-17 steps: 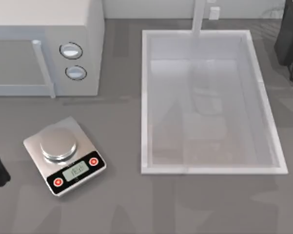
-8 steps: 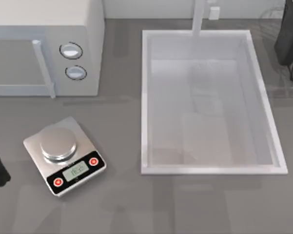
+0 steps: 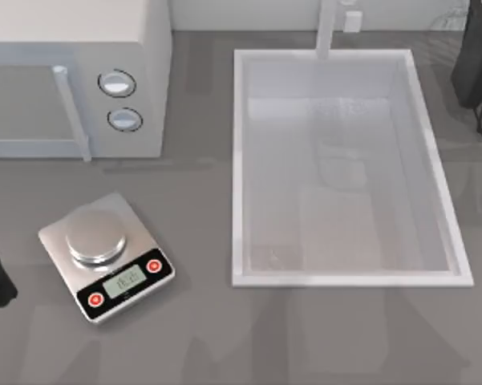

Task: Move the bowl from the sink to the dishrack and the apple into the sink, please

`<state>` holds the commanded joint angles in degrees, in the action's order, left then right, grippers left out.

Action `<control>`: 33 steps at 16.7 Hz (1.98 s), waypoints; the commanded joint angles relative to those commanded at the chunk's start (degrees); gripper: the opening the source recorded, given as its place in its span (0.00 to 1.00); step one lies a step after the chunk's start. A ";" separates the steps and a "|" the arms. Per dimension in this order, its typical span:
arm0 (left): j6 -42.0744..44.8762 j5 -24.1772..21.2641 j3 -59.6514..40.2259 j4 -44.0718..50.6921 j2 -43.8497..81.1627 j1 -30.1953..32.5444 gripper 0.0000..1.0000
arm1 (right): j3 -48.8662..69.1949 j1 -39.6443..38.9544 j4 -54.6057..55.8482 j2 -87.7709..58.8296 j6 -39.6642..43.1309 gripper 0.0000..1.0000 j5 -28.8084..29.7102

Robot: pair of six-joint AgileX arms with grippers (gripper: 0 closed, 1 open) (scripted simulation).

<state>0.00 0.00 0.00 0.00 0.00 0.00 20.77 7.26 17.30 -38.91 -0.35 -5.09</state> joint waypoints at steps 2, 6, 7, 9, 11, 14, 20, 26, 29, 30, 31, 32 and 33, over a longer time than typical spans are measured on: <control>0.00 0.00 0.00 0.00 0.00 0.00 1.00 | -2.90 -1.22 -2.36 7.33 0.06 1.00 0.70; 0.00 0.00 0.00 0.00 0.00 0.00 1.00 | -11.49 -3.58 -9.04 24.35 0.19 1.00 2.23; 0.00 0.00 0.00 0.00 0.00 0.00 1.00 | -13.74 -4.16 -10.89 27.88 0.22 1.00 2.77; 0.00 0.00 0.00 0.00 0.00 0.00 1.00 | -17.43 -5.40 -14.15 33.68 0.28 1.00 3.89; 0.00 0.00 0.00 0.00 0.00 0.00 1.00 | -19.77 -6.62 -16.40 37.40 0.33 1.00 4.74; 0.00 0.00 0.00 0.00 0.00 0.00 1.00 | -20.77 -7.25 -17.30 38.91 0.35 1.00 5.08; 0.00 0.00 0.00 0.00 0.00 0.00 1.00 | -20.77 -7.25 -17.30 38.91 0.35 1.00 5.08; 0.00 0.00 0.00 0.00 0.00 0.00 1.00 | -20.77 -7.25 -17.30 38.91 0.35 1.00 5.08; 0.00 0.00 0.00 0.00 0.00 0.00 1.00 | -20.77 -7.25 -17.30 38.91 0.35 1.00 5.08; 0.00 0.00 0.00 0.00 0.00 0.00 1.00 | -20.77 -7.25 -17.30 38.91 0.35 1.00 5.08; 0.00 0.00 0.00 0.00 0.00 0.00 1.00 | -20.77 -7.25 -17.30 38.91 0.35 1.00 5.08; 0.00 0.00 0.00 0.00 0.00 0.00 1.00 | -20.77 -7.25 -17.30 38.91 0.35 1.00 5.08; 0.00 0.00 0.00 0.00 0.00 0.00 1.00 | -20.77 -7.25 -17.30 38.91 0.35 1.00 5.08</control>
<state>0.00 0.00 0.00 0.00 0.00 0.00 0.00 0.00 0.00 0.00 0.00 0.00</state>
